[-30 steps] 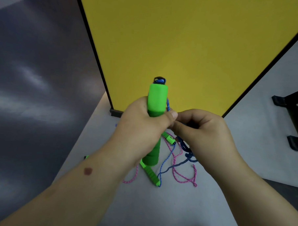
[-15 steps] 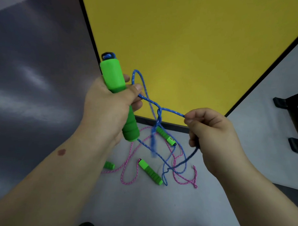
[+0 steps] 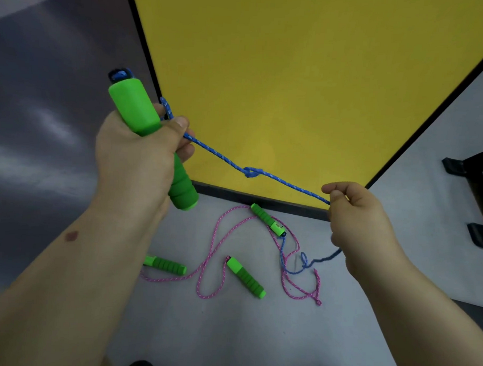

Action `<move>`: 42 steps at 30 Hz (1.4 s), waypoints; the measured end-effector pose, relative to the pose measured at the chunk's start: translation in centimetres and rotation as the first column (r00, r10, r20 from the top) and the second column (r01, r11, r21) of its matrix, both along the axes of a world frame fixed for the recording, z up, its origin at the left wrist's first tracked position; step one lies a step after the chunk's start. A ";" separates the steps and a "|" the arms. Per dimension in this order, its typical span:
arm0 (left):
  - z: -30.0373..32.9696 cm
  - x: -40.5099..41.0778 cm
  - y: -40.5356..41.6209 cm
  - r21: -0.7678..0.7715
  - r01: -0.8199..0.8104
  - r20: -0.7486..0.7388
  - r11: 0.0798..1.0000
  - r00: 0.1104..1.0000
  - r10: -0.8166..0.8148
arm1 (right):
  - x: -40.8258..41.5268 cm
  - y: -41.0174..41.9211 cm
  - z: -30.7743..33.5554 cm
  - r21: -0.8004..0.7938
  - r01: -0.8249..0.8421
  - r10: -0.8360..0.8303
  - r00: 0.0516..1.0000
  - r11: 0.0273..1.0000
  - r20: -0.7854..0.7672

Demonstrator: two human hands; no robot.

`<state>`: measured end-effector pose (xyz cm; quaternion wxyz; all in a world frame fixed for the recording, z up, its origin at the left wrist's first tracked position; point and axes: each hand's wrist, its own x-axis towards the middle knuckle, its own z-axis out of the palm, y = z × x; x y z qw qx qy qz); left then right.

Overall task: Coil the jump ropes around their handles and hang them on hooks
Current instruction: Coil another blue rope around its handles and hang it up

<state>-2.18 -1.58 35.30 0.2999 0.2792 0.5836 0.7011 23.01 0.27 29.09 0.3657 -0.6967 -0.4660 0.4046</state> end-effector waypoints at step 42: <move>-2.1 6.8 -1.9 -0.374 0.556 -0.040 0.742 0.790 -0.612 | -3.0 -2.4 3.7 0.237 -0.284 0.369 0.769 0.929 -0.523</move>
